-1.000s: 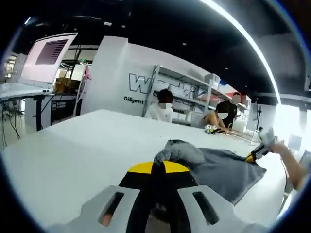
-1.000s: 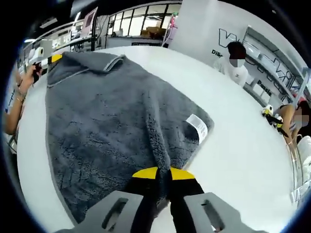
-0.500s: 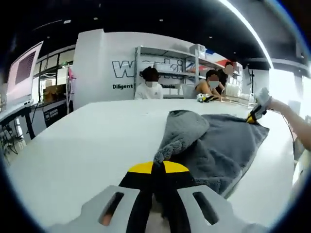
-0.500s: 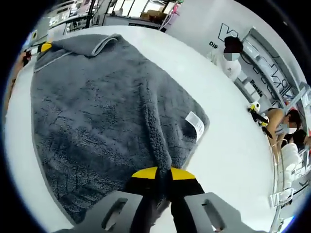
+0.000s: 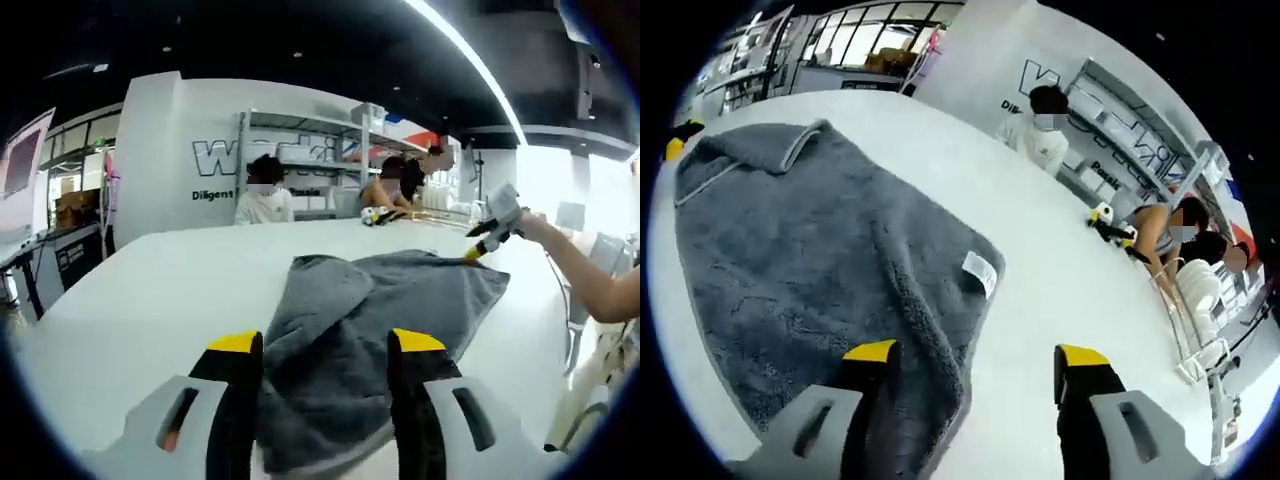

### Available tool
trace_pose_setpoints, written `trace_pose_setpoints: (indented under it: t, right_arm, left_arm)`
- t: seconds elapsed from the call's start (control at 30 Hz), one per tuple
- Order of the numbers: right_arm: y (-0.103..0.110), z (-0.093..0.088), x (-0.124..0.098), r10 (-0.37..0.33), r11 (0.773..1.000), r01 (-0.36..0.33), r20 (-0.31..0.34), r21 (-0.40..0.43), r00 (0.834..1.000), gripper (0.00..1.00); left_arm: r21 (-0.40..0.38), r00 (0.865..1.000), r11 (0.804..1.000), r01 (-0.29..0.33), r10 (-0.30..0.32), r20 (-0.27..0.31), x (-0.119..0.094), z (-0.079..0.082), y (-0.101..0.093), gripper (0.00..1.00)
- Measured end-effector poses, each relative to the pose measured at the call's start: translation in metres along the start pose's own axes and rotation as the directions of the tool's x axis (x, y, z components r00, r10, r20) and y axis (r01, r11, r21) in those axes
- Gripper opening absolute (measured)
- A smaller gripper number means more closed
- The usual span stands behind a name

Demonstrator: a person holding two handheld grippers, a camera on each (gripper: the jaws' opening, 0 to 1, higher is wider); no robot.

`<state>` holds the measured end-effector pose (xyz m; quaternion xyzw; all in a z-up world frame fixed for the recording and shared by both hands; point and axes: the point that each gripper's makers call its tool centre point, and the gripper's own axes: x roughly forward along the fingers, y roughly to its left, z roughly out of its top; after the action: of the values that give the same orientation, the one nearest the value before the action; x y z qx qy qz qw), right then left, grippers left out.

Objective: Open the folded towel by lifting each exposed corner and separating the folded layers until the towel lies flat within the target outline without major curled edges

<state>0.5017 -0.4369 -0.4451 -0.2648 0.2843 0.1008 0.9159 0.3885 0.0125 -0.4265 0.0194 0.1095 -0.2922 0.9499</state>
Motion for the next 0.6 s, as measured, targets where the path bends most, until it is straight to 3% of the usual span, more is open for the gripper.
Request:
trace_pose_setpoints:
  t: [0.1, 0.17, 0.27, 0.33, 0.43, 0.53, 0.6]
  right_arm:
    - [0.012, 0.014, -0.007, 0.008, 1.0, -0.01, 0.052, 0.026, 0.999, 0.84]
    - [0.025, 0.026, -0.009, 0.03, 0.999, -0.033, 0.096, 0.032, 0.995, 0.83]
    - [0.048, 0.043, -0.009, 0.056, 0.998, -0.06, 0.163, 0.019, 0.985, 0.79]
    - [0.066, 0.048, -0.006, 0.091, 0.995, -0.096, 0.173, 0.02, 0.981, 0.79]
    - [0.094, 0.052, 0.002, 0.153, 0.986, -0.164, 0.188, 0.039, 0.97, 0.81]
    - [0.118, 0.057, 0.012, 0.208, 0.97, -0.232, 0.233, 0.077, 0.95, 0.89]
    - [0.131, 0.06, 0.017, 0.235, 0.953, -0.275, 0.264, 0.125, 0.936, 0.95]
  left_arm:
    - [0.015, 0.997, 0.998, 0.06, -0.059, -0.04, 0.016, -0.007, -0.02, 0.43]
    - [0.073, 0.996, 0.997, 0.034, -0.028, -0.084, 0.027, -0.015, -0.019, 0.39]
    - [0.186, 0.99, 0.982, -0.044, 0.068, -0.122, 0.043, -0.018, -0.006, 0.38]
    - [0.194, 0.986, 0.981, -0.015, 0.047, -0.16, 0.052, -0.023, -0.011, 0.37]
    - [0.192, 0.989, 0.981, 0.011, 0.018, -0.149, 0.06, -0.02, -0.02, 0.35]
    - [0.31, 0.982, 0.948, -0.071, 0.121, -0.144, 0.066, -0.016, -0.004, 0.34]
    - [0.345, 0.974, 0.934, -0.087, 0.153, -0.167, 0.071, -0.018, 0.005, 0.32]
